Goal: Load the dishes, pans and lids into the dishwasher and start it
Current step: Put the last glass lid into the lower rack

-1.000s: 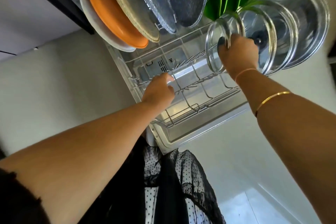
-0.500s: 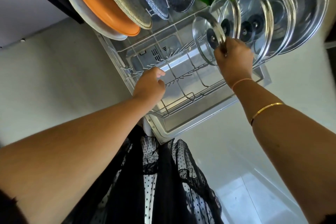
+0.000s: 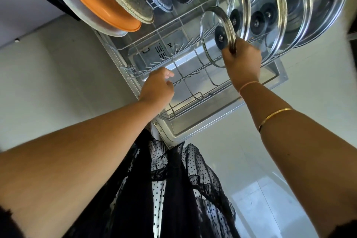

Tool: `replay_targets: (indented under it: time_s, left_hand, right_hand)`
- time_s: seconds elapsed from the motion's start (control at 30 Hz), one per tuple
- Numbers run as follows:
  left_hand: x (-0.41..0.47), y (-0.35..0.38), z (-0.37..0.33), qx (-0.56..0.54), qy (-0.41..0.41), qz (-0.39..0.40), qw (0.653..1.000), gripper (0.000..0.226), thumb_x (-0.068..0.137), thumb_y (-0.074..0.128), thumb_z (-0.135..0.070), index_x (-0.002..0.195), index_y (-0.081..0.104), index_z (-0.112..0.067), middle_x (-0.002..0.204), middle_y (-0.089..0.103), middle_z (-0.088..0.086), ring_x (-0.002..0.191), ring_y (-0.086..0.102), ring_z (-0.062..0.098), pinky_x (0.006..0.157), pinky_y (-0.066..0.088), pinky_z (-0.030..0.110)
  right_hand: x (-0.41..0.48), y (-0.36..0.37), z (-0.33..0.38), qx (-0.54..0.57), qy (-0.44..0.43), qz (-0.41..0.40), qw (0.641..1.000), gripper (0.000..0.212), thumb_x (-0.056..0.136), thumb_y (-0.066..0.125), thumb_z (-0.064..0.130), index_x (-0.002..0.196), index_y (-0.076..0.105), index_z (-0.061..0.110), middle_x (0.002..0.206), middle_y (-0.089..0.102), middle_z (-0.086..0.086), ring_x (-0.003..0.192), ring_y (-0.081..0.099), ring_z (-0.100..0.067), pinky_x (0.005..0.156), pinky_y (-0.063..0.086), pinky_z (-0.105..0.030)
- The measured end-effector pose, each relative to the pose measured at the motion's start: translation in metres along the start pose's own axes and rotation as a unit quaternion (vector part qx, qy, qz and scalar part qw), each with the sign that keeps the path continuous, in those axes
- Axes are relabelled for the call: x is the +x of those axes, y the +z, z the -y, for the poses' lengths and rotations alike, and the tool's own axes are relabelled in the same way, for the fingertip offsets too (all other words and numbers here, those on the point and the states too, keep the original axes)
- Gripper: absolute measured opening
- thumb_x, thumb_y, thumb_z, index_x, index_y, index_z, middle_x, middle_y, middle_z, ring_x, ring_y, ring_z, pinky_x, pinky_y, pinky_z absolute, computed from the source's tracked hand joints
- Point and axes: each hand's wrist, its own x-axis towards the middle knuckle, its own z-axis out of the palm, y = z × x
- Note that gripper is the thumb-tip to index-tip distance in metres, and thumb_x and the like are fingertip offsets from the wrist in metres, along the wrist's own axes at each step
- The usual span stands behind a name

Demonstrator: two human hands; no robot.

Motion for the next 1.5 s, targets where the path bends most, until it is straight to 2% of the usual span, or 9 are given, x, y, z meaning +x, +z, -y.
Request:
replay_targets:
  time_s: [0.17, 0.27, 0.47, 0.63, 0.87, 1.1, 1.2, 1.37, 1.5]
  left_hand:
    - [0.0, 0.002, 0.002, 0.006, -0.01, -0.007, 1.0, 0.03, 0.093, 0.042, -0.005, 0.119, 0.054, -0.015, 0.13, 0.052, 0.004, 0.099, 0.05, 0.007, 0.06, 0.032, 0.007]
    - [-0.001, 0.004, 0.007, 0.01, -0.008, -0.006, 1.0, 0.031, 0.092, 0.042, -0.005, 0.119, 0.055, -0.015, 0.129, 0.053, 0.004, 0.107, 0.054, 0.012, 0.072, 0.038, 0.015]
    - [-0.002, 0.008, 0.01, 0.015, -0.011, -0.008, 1.0, 0.031, 0.092, 0.042, -0.005, 0.119, 0.055, -0.014, 0.128, 0.053, 0.004, 0.098, 0.051, 0.008, 0.076, 0.039, 0.021]
    - [0.002, 0.011, 0.005, 0.008, -0.012, -0.008, 1.0, 0.031, 0.092, 0.042, -0.006, 0.119, 0.055, -0.016, 0.129, 0.053, 0.003, 0.095, 0.051, 0.008, 0.075, 0.04, 0.022]
    - [0.003, 0.019, -0.004, 0.008, -0.022, 0.001, 1.0, 0.031, 0.093, 0.042, -0.006, 0.12, 0.054, -0.016, 0.129, 0.052, 0.004, 0.104, 0.054, 0.014, 0.076, 0.039, 0.021]
    - [-0.005, 0.024, -0.012, 0.035, -0.01, 0.008, 0.999, 0.033, 0.094, 0.041, -0.005, 0.124, 0.052, -0.011, 0.132, 0.05, 0.006, 0.113, 0.055, 0.018, 0.075, 0.038, 0.019]
    - [-0.01, 0.03, -0.014, 0.065, 0.002, 0.011, 0.998, 0.031, 0.094, 0.042, -0.008, 0.124, 0.051, -0.013, 0.131, 0.05, 0.006, 0.111, 0.055, 0.017, 0.073, 0.038, 0.017]
    - [-0.031, 0.04, -0.027, 0.134, 0.034, 0.014, 0.99, 0.034, 0.095, 0.044, -0.014, 0.129, 0.045, -0.011, 0.129, 0.049, 0.01, 0.116, 0.05, 0.024, 0.094, 0.046, 0.036]
    - [-0.059, 0.049, -0.053, 0.186, 0.021, 0.02, 0.982, 0.045, 0.092, 0.044, -0.01, 0.136, 0.034, -0.01, 0.134, 0.042, 0.013, 0.123, 0.042, 0.028, 0.102, 0.04, 0.041]
  right_hand:
    - [-0.003, 0.009, -0.001, 0.029, -0.001, -0.036, 0.999, 0.018, 0.091, 0.05, 0.019, 0.084, 0.058, 0.004, 0.069, 0.055, -0.006, 0.062, 0.051, -0.02, 0.065, 0.052, -0.036]
    - [-0.005, 0.012, 0.001, 0.046, -0.015, -0.051, 0.998, 0.018, 0.09, 0.05, 0.018, 0.082, 0.057, 0.004, 0.068, 0.053, -0.005, 0.06, 0.048, -0.018, 0.062, 0.049, -0.033]
    - [0.003, 0.022, 0.008, -0.031, -0.046, 0.021, 0.998, 0.019, 0.095, 0.047, 0.017, 0.104, 0.06, 0.005, 0.086, 0.064, -0.011, 0.076, 0.062, -0.025, 0.076, 0.055, -0.037]
    - [0.022, 0.042, 0.012, -0.12, 0.025, 0.141, 0.982, 0.027, 0.099, 0.042, 0.022, 0.111, 0.059, 0.004, 0.091, 0.064, -0.013, 0.086, 0.065, -0.028, 0.078, 0.054, -0.035]
    - [0.022, 0.048, 0.004, -0.034, 0.077, 0.213, 0.973, 0.037, 0.096, 0.047, 0.013, 0.132, 0.042, 0.006, 0.117, 0.06, -0.013, 0.108, 0.059, -0.029, 0.088, 0.046, -0.033]
    - [0.009, 0.043, 0.007, -0.046, 0.094, 0.132, 0.986, 0.042, 0.09, 0.052, 0.002, 0.129, 0.038, 0.005, 0.131, 0.044, -0.017, 0.11, 0.056, -0.034, 0.093, 0.046, -0.036]
    - [0.0, 0.039, 0.007, -0.029, 0.086, 0.127, 0.988, 0.057, 0.089, 0.052, 0.0, 0.139, 0.027, 0.004, 0.14, 0.035, -0.019, 0.116, 0.054, -0.034, 0.098, 0.045, -0.035]
    - [-0.029, 0.014, 0.012, -0.033, 0.053, 0.149, 0.987, 0.075, 0.087, 0.048, -0.007, 0.149, 0.007, 0.003, 0.15, 0.017, -0.021, 0.125, 0.045, -0.036, 0.103, 0.04, -0.037]
    - [-0.054, -0.01, 0.012, -0.084, -0.013, 0.183, 0.979, 0.073, 0.083, 0.045, -0.011, 0.147, 0.013, 0.002, 0.144, 0.027, -0.02, 0.124, 0.043, -0.035, 0.101, 0.044, -0.04]
